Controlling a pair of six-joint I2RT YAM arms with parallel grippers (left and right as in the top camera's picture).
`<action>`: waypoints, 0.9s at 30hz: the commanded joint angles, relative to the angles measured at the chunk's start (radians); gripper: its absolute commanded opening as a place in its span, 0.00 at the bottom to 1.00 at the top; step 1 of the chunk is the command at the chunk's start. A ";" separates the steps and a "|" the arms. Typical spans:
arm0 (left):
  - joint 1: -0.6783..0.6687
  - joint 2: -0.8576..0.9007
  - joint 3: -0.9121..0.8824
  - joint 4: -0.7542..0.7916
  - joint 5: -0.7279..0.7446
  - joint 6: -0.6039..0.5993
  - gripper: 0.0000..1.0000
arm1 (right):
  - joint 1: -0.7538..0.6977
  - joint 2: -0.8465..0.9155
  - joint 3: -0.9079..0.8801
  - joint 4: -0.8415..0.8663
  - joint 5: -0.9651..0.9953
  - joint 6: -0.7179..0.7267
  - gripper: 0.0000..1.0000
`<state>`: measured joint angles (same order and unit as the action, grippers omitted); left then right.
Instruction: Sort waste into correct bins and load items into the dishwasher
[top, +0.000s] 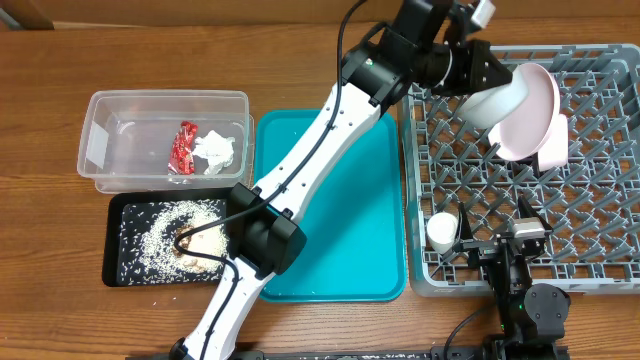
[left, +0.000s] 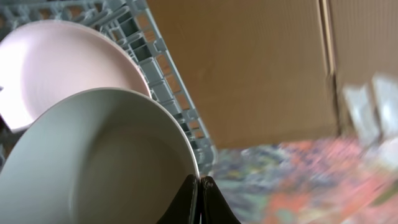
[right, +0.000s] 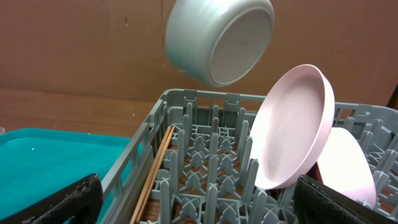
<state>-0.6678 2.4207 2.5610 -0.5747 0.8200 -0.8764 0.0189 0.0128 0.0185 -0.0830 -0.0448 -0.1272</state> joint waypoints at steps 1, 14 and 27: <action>0.024 -0.002 0.018 0.005 -0.031 -0.269 0.04 | -0.007 -0.010 -0.010 0.003 0.000 0.007 1.00; 0.045 -0.002 0.007 -0.147 -0.203 -0.676 0.05 | -0.007 -0.010 -0.010 0.003 0.000 0.007 1.00; 0.037 0.000 -0.130 0.054 -0.248 -0.991 0.04 | -0.007 -0.010 -0.010 0.003 0.000 0.008 1.00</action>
<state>-0.6220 2.4210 2.4836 -0.5686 0.5774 -1.7535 0.0193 0.0128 0.0185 -0.0830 -0.0452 -0.1272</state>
